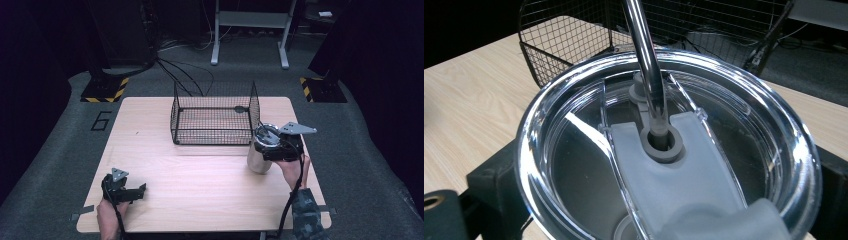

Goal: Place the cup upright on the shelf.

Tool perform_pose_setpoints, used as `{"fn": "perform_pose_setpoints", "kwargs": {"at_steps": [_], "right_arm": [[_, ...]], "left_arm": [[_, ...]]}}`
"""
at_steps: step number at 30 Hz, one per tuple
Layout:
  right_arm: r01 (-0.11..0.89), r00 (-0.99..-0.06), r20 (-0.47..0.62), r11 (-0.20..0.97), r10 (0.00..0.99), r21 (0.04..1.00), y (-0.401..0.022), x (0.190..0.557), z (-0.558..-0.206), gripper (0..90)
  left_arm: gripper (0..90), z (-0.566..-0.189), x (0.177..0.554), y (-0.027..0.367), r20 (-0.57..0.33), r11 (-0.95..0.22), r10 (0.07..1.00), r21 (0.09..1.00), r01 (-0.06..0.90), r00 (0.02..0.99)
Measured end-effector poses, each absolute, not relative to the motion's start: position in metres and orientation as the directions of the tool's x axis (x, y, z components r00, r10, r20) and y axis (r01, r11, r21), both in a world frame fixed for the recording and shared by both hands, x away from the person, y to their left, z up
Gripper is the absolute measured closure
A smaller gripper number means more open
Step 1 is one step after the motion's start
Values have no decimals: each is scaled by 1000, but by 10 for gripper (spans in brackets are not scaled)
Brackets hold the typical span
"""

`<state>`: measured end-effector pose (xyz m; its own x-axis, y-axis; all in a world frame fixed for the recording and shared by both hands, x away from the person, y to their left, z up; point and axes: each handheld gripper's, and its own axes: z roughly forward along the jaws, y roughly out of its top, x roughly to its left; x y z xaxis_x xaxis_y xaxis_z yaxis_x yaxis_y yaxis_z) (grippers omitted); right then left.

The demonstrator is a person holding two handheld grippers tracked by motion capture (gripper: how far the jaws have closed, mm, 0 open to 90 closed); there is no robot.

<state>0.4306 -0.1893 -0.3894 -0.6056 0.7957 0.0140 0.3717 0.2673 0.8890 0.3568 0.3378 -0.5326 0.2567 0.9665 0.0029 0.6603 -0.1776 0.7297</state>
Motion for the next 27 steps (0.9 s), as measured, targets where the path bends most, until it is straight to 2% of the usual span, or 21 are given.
{"fn": "perform_pose_setpoints", "kwargs": {"at_steps": [27], "right_arm": [[347,-663,12,292,749,891,-157,445,-361,36]], "left_arm": [[4,-533,357,338,5,-181,966,729,661,258]]}}
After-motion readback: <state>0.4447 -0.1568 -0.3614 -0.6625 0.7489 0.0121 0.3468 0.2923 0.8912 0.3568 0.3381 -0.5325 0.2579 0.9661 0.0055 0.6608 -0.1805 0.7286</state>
